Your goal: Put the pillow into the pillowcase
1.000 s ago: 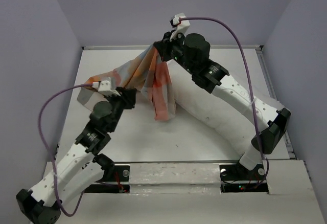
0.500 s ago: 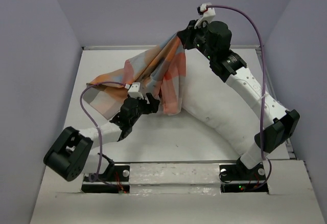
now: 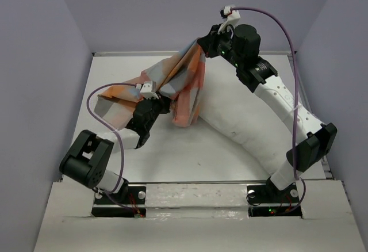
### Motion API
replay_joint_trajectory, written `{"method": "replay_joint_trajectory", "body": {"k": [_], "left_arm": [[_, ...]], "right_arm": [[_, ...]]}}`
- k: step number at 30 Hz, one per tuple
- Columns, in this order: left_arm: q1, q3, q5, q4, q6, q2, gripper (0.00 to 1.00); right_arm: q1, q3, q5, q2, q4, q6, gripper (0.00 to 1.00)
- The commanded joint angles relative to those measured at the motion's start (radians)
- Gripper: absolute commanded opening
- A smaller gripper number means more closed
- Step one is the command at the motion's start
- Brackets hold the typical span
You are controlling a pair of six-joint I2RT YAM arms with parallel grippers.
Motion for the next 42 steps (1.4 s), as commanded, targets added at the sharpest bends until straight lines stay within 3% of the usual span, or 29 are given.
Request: {"method": "replay_joint_trajectory", "body": {"k": [1, 6, 7, 9, 12, 13, 16, 17, 18, 22, 23, 25, 26, 27, 28, 32, 39, 42], "left_arm": [[0.012, -0.041, -0.091, -0.013, 0.029, -0.221, 0.00], [0.016, -0.041, -0.311, -0.419, 0.048, -0.699, 0.00], [0.019, 0.021, -0.382, -0.564, 0.059, -0.808, 0.00], [0.021, 0.109, -0.436, -0.693, 0.065, -0.885, 0.00], [0.021, 0.307, -0.511, -0.876, 0.104, -0.985, 0.00], [0.020, 0.420, -0.517, -0.953, 0.141, -1.019, 0.00], [0.020, 0.455, -0.443, -1.016, 0.139, -1.057, 0.00], [0.020, 0.429, -0.392, -1.016, 0.123, -1.082, 0.00], [0.020, 0.395, -0.287, -1.015, 0.102, -1.091, 0.00], [0.018, 0.106, -0.143, -0.960, -0.022, -1.126, 0.04], [0.018, 0.072, -0.125, -0.958, -0.035, -1.136, 0.12], [0.018, 0.031, -0.109, -0.969, -0.044, -1.160, 0.42], [0.015, 0.021, -0.106, -0.984, -0.062, -1.191, 0.72], [0.013, 0.025, -0.091, -0.985, -0.055, -1.203, 0.93], [0.013, 0.036, -0.089, -0.993, -0.053, -1.208, 0.99], [0.013, 0.123, -0.080, -1.048, -0.009, -1.177, 0.99], [-0.006, 0.134, 0.070, -0.996, 0.022, -0.934, 0.97], [-0.162, 0.108, -0.121, -0.920, 0.040, -0.788, 0.91]], "right_arm": [[-0.008, -0.006, -0.034, 0.006, 0.030, 0.013, 0.00], [-0.008, 0.052, -0.152, 0.119, 0.032, 0.070, 0.00], [0.005, 0.125, -0.230, 0.156, 0.027, 0.117, 0.00], [0.044, 0.252, -0.277, 0.243, -0.050, 0.142, 0.00], [0.145, 0.720, -0.283, 0.478, -0.286, 0.054, 0.00], [0.158, 0.962, -0.316, 0.570, -0.333, 0.050, 0.00], [0.158, 0.796, -0.332, 0.468, -0.216, 0.052, 0.00], [0.158, 0.514, -0.318, 0.339, -0.060, 0.047, 0.00], [0.158, 0.377, -0.301, 0.284, 0.004, 0.040, 0.00], [0.133, 0.068, -0.274, 0.262, 0.012, -0.028, 0.00], [0.133, 0.019, -0.251, 0.264, 0.015, -0.040, 0.00], [0.124, -0.079, -0.211, 0.252, 0.043, -0.057, 0.00], [0.124, -0.156, -0.194, 0.224, 0.090, -0.059, 0.00], [0.115, -0.178, -0.186, 0.215, 0.105, -0.057, 0.00], [0.115, -0.187, -0.180, 0.201, 0.115, -0.055, 0.00], [0.115, -0.175, -0.163, 0.198, 0.112, -0.055, 0.00], [0.115, -0.218, -0.059, 0.150, 0.109, -0.022, 0.00], [0.106, -0.225, -0.033, 0.114, 0.095, 0.004, 0.00]]}}
